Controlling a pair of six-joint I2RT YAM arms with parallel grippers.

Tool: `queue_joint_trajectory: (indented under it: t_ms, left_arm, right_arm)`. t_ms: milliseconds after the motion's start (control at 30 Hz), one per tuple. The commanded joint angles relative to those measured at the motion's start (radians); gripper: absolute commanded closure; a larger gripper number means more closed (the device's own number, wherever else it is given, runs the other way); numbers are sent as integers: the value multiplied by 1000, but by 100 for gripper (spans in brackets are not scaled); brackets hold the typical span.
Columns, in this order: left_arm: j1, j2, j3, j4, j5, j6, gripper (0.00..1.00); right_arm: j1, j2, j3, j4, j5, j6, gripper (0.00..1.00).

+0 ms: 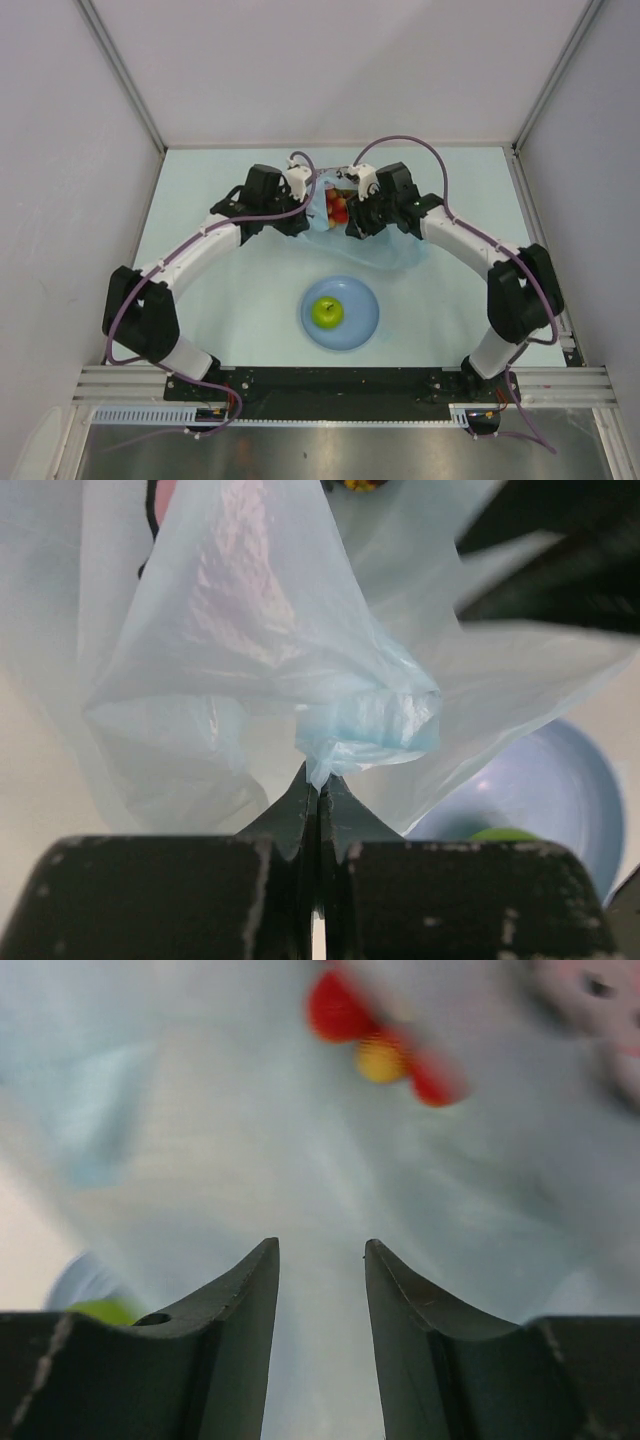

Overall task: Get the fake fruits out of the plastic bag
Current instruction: Take out the fake fruit from the plastic bag.

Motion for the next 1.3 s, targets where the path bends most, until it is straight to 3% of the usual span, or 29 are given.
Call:
queue_joint_trajectory:
  t_ms: [0,167,267,367,433,500,567,700,767,800,867,967,1267]
  left_arm:
    - [-7,-54,28,-107,-35,218,100]
    - [-8,-3,109,-205,6,348,100]
    - [-7,3,110,-174,-37,314,100]
    - [-7,-34,72,-65,-62,192,100]
    - [-21,-46,51,-2,-31,133,99]
    - [-68,-40,41,11,-66,166,100]
    - [-117,-20,64,-27,-129,205,100]
    - [-156,-29,46,-70,-111,263,100]
    - [-159,-34,34,-89,-97,263,100]
    - [-159,-32,32,-97,-97,263,99]
    - [-159,-40,31,-104,-100,253,100]
    - [-159,-52,23,-71,-115,214,100]
    - [-159,-45,20,-52,-106,177,100]
  right_arm:
    - [-34,105,40,159,260,60,55]
    - [-59,168,81,114,463,68,57]
    - [-68,165,48,153,608,-62,60]
    - [-73,181,35,225,658,-211,64]
    - [-91,208,49,286,725,-224,69]
    - [-118,221,75,279,713,-193,68]
    - [-152,208,104,239,661,-92,64]
    - [-154,164,110,179,473,8,56]
    - [-134,158,106,175,449,54,52]
    - [-128,155,98,179,408,54,44]
    - [-102,164,98,185,356,48,37]
    - [-62,194,98,202,378,33,23]
    - [-22,323,143,280,644,-15,16]
